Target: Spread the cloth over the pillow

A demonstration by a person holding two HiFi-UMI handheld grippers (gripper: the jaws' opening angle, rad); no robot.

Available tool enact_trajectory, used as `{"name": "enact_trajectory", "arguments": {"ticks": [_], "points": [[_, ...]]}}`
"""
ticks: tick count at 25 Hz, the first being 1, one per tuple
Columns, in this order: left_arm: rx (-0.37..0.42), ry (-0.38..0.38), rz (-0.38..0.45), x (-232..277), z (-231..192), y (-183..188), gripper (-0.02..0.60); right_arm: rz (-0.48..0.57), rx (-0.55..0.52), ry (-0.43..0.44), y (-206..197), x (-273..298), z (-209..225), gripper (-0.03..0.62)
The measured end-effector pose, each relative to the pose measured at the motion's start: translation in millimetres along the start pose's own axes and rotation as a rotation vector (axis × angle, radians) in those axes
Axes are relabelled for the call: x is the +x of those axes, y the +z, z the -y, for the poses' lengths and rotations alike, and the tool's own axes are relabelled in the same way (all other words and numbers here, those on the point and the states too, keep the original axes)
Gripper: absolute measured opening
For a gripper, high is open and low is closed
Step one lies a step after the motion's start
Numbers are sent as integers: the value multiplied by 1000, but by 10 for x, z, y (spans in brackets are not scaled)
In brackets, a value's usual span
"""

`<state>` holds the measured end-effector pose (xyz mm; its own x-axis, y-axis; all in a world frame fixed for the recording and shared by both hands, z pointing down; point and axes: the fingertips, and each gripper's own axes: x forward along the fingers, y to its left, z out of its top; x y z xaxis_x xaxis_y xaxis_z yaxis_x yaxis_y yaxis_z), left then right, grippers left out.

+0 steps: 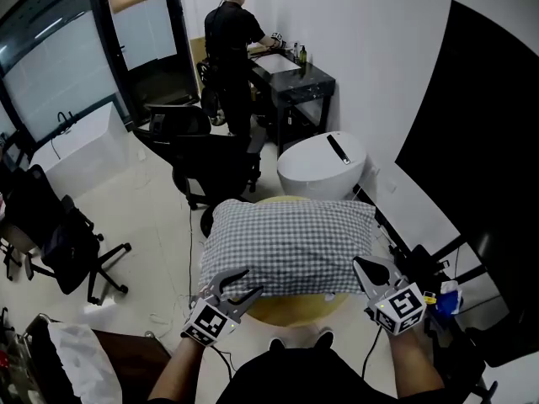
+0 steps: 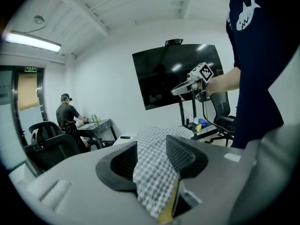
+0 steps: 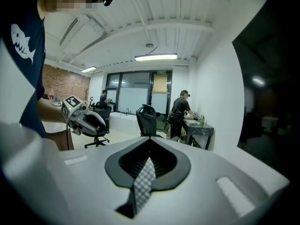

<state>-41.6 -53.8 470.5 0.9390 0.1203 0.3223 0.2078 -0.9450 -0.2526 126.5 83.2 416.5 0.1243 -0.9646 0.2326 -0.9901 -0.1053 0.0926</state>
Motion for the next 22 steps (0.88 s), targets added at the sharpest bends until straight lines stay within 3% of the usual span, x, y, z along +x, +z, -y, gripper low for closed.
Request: {"name": "enact_trajectory", "arguments": {"ticks": [8,22], "points": [[-34,36,-6,-178,-20,-166,192,-30,126,15,-271,-101,-201,7],[-27,32,-21,-207,45,-195,197,-41,97,33,-219,-133,-282,8]]}}
